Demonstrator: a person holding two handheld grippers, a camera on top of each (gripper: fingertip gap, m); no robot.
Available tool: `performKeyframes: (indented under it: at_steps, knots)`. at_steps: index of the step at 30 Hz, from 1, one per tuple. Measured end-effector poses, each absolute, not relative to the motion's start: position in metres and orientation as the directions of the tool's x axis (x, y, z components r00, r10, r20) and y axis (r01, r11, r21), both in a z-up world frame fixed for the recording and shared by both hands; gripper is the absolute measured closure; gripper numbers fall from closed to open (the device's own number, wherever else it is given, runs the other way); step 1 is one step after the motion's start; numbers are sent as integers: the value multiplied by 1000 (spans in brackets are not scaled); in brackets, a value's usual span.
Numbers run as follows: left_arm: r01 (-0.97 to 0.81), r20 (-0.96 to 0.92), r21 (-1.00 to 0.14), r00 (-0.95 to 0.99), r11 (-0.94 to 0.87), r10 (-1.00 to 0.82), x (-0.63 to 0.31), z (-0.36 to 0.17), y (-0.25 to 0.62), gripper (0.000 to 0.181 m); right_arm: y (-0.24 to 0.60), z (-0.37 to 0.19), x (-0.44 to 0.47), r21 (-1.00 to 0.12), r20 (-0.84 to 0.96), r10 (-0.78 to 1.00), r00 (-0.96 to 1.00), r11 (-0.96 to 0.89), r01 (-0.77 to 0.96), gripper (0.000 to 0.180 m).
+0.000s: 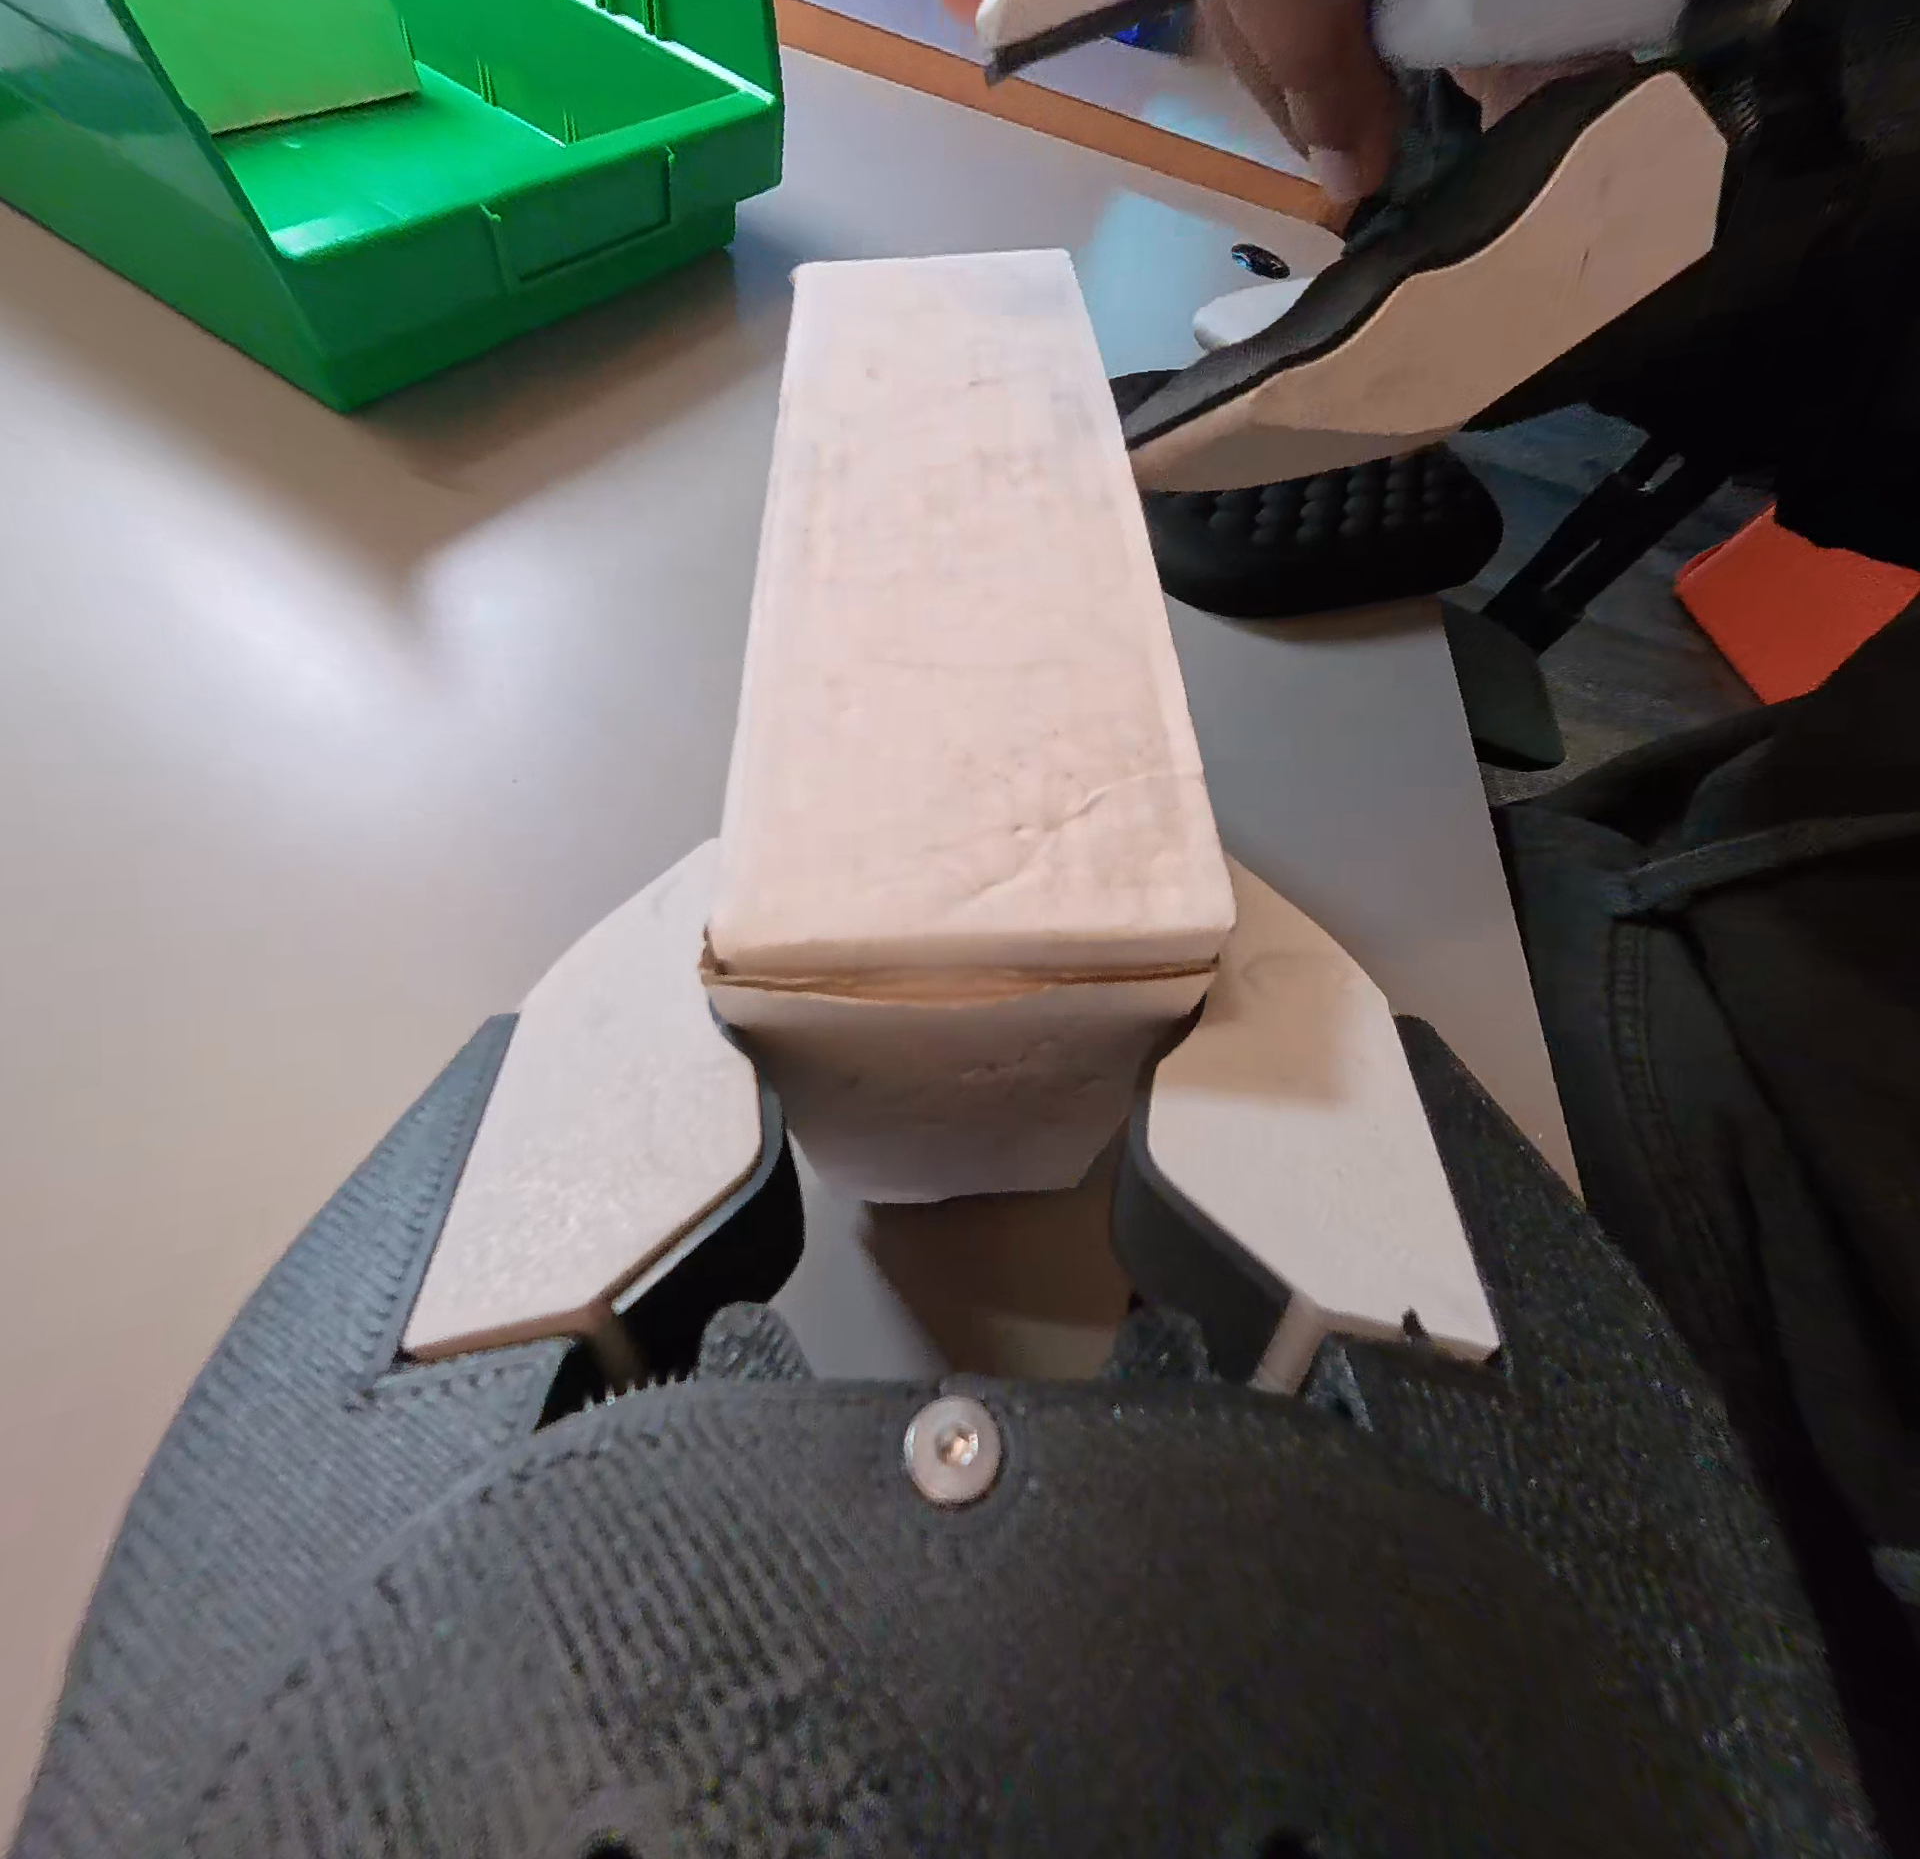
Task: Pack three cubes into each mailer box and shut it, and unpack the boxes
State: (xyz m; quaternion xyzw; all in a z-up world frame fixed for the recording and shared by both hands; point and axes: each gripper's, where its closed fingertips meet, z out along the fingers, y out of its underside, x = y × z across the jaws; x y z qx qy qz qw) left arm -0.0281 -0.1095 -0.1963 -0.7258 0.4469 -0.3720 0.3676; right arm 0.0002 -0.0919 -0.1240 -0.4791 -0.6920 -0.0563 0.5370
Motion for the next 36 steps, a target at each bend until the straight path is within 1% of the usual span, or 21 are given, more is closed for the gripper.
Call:
performKeyframes:
  at_steps: [7,9,11,12,13,14,16,19,22,24,25,27,29,30,33,36]
  knots:
    - [-411,115,-870,368,-272,-923,-33,-196,-106,109,-89,-128,-12,-241,873,476,-104,607,758,152]
    - [-414,112,-869,366,-270,-924,-34,-196,-107,109,-86,-128,-17,-220,880,460,-121,618,754,154]
    - [-436,103,-867,315,-240,-944,-26,-196,-118,110,-85,-131,-26,-214,889,442,-123,637,741,163]
    - [-469,54,-856,339,-218,-939,-24,-200,-116,109,-82,-133,-30,-193,895,425,-133,638,745,166]
    - [-494,1,-847,370,-197,-929,-26,-204,-111,109,-78,-135,-30,-146,899,402,-171,646,749,168]
    - [-499,-20,-846,381,-187,-924,-27,-203,-108,109,-78,-135,-30,-152,886,424,-190,651,743,171]
    - [-514,-89,-848,380,-131,-921,-30,-199,-105,109,-81,-135,-28,-256,812,557,-172,606,753,176]
    - [-561,-274,-826,325,49,-905,-31,-200,-101,109,-88,-132,-26,-356,672,715,-194,542,762,177]
    - [-552,-343,-825,319,122,-883,-33,-196,-96,108,-89,-129,-25,-386,557,801,-219,483,786,178]
    - [-547,-370,-829,374,121,-850,-42,-193,-86,105,-85,-124,-27,-388,532,818,-221,467,794,178]
    - [-547,-373,-831,409,104,-833,-50,-191,-81,109,-82,-120,-28,-393,533,819,-213,462,795,178]
    - [-526,-357,-848,468,70,-809,-65,-187,-73,111,-67,-109,-30,-374,592,786,-176,461,805,179]
    - [-493,-290,-870,502,5,-815,-77,-186,-70,103,-59,-101,-30,-379,611,778,-145,449,809,179]
    - [-461,-242,-887,510,-25,-826,-80,-183,-70,102,-55,-98,-30,-382,621,774,-125,439,813,178]
    - [-264,-26,-958,473,-113,-881,-77,-157,-84,105,-43,-95,-26,-343,678,728,-97,431,835,178]
    - [-79,199,-961,477,-267,-856,-73,-142,-83,117,-46,-103,-27,-355,667,741,-81,411,840,179]
